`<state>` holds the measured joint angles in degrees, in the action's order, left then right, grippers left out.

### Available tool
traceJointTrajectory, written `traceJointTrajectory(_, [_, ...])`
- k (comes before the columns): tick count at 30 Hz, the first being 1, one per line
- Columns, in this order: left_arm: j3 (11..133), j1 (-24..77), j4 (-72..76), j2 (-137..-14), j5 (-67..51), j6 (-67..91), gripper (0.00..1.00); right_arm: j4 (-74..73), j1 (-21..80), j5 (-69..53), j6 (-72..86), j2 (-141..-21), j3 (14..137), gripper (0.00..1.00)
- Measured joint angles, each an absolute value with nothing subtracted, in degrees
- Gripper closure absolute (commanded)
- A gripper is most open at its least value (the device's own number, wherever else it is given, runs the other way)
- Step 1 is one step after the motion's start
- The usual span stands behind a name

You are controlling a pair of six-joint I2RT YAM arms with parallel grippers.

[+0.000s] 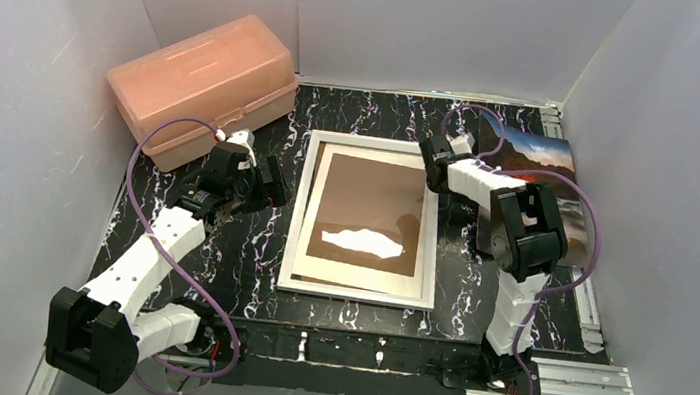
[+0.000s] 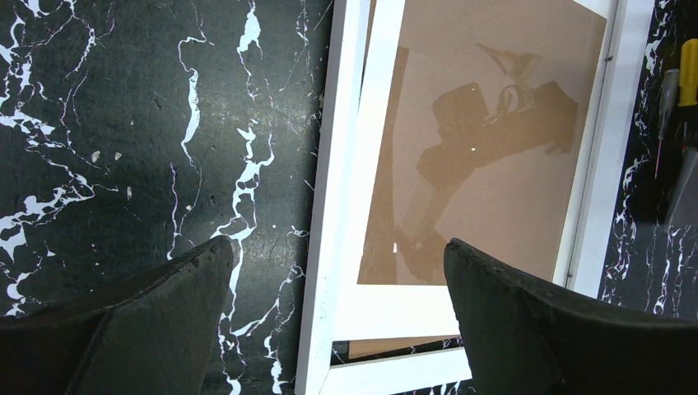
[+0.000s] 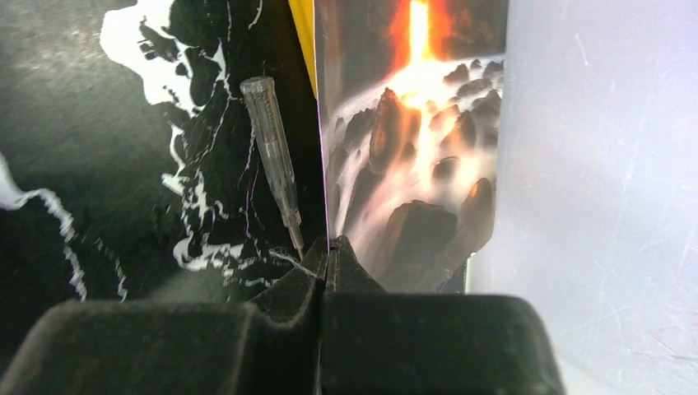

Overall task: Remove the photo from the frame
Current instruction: Move the photo to the photo frame.

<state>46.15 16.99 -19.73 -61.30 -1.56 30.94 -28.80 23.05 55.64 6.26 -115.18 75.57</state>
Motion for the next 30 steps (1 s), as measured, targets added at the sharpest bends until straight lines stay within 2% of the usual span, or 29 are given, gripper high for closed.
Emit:
traceJointTrajectory(5, [46.15,16.99,-19.75,-61.25,-1.61,30.87,0.02,-34.83,26.74,54.83,7.77,-111.92,78.22,0.99])
traceJointTrajectory(12, [46.15,16.99,-19.81,-60.69,-2.66,30.98,0.02,-44.93,33.45,45.84,13.23,-108.22,84.55,0.99])
traceJointTrajectory(17, [46.04,16.99,-19.75,-60.12,-4.49,31.59,0.02,-51.11,41.65,38.63,20.93,-108.18,86.13,0.99])
traceJointTrajectory(21, [45.06,16.99,-19.79,-59.4,-5.39,32.14,0.02,-55.33,47.92,34.3,28.12,-110.28,93.38,0.99])
traceJointTrajectory(25, [44.45,16.99,-19.94,-59.05,-5.61,32.36,0.02,-55.33,51.68,31.07,34.7,-113.75,100.84,0.99])
traceJointTrajectory(30, [44.18,16.95,-20.18,-58.24,-5.65,33.06,0.02,-51.86,54.22,25.82,42.39,-117.25,102.24,0.99])
